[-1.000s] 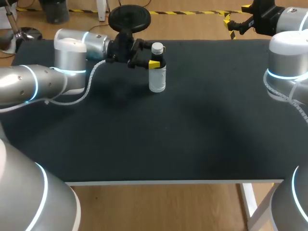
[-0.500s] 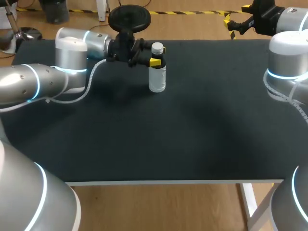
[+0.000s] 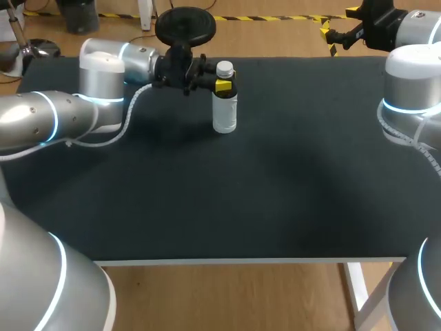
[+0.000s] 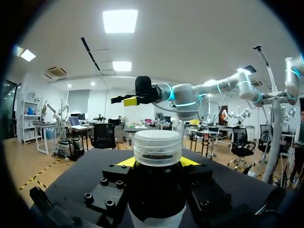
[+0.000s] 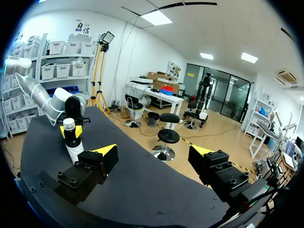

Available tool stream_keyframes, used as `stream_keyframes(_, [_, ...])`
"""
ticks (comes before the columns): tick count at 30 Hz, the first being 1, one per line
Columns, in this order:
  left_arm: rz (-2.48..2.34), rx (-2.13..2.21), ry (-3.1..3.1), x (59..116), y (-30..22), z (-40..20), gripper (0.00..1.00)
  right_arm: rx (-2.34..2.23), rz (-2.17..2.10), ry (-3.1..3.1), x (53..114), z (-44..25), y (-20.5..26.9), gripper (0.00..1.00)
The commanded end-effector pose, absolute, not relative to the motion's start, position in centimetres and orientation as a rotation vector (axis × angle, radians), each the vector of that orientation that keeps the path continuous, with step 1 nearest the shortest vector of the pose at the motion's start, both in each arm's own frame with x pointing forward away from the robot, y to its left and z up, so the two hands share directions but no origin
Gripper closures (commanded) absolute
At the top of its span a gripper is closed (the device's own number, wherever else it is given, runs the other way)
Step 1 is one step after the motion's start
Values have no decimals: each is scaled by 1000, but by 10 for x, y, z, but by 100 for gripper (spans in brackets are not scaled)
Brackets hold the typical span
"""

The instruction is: Unscrew the bottle cap

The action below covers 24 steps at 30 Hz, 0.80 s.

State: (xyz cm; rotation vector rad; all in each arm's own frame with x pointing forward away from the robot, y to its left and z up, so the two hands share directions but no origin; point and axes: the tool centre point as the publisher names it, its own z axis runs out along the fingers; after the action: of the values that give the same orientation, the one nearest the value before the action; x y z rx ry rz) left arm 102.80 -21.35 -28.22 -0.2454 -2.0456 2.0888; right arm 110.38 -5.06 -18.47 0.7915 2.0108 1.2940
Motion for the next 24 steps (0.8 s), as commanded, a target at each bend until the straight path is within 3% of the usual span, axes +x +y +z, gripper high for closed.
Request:
stream_keyframes(1, [2090, -261, -2036, 1034, -213, -282, 100, 792, 1291, 2014, 1104, -184, -51, 0])
stream_keyframes(24, [2110, -258, -2055, 1033, -206, -279, 100, 792, 1291, 2014, 1104, -184, -51, 0])
